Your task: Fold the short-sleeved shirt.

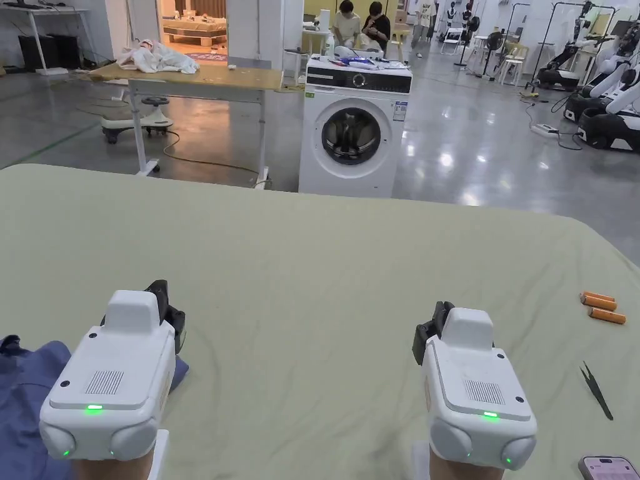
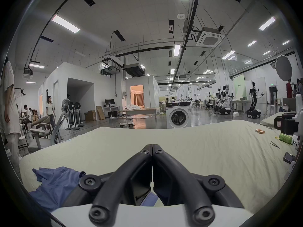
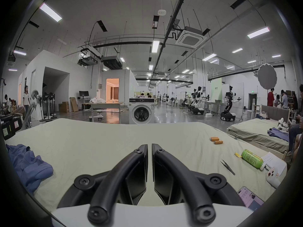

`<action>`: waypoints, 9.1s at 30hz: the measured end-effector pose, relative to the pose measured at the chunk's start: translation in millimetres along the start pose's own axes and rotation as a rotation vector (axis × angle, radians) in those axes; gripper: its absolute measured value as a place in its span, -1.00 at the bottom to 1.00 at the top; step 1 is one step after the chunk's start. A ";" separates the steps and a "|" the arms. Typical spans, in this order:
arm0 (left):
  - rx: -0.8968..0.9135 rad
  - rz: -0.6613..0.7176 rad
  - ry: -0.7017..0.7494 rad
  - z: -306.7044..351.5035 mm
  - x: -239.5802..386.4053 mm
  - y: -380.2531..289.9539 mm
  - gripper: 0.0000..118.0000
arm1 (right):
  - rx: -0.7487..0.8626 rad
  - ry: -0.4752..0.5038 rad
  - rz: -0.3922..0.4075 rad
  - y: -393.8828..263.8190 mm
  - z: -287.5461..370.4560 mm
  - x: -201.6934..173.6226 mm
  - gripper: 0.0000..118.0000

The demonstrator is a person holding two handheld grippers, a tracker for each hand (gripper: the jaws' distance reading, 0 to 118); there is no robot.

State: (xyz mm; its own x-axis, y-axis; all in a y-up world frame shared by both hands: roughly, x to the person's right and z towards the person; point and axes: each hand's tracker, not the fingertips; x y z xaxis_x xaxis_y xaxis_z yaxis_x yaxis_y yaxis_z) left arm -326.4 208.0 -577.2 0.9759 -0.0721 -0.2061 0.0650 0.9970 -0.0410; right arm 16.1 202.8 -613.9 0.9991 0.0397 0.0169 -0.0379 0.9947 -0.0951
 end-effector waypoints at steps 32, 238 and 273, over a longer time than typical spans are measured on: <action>0.013 -1.301 -0.048 -1.2 41.8 -18.0 -1.00 | 0.131 0.164 1.351 -16.7 -2.0 -25.3 -0.93; -0.581 0.059 -0.317 -106.7 -23.7 13.7 -1.00 | -0.572 0.115 0.008 -21.7 -86.5 126.4 -0.96; -0.219 -0.014 0.028 -139.9 -163.1 262.7 -1.00 | -0.054 -0.047 0.120 266.9 -113.3 142.3 -0.96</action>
State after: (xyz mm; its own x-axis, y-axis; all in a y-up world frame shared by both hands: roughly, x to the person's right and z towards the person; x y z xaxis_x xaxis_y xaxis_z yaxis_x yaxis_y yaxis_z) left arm -497.6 478.0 -691.2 0.9688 -0.0897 -0.2311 0.0288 0.9667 -0.2544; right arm 150.4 463.2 -749.7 0.9852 0.1641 0.0490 -0.1549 0.9760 -0.1532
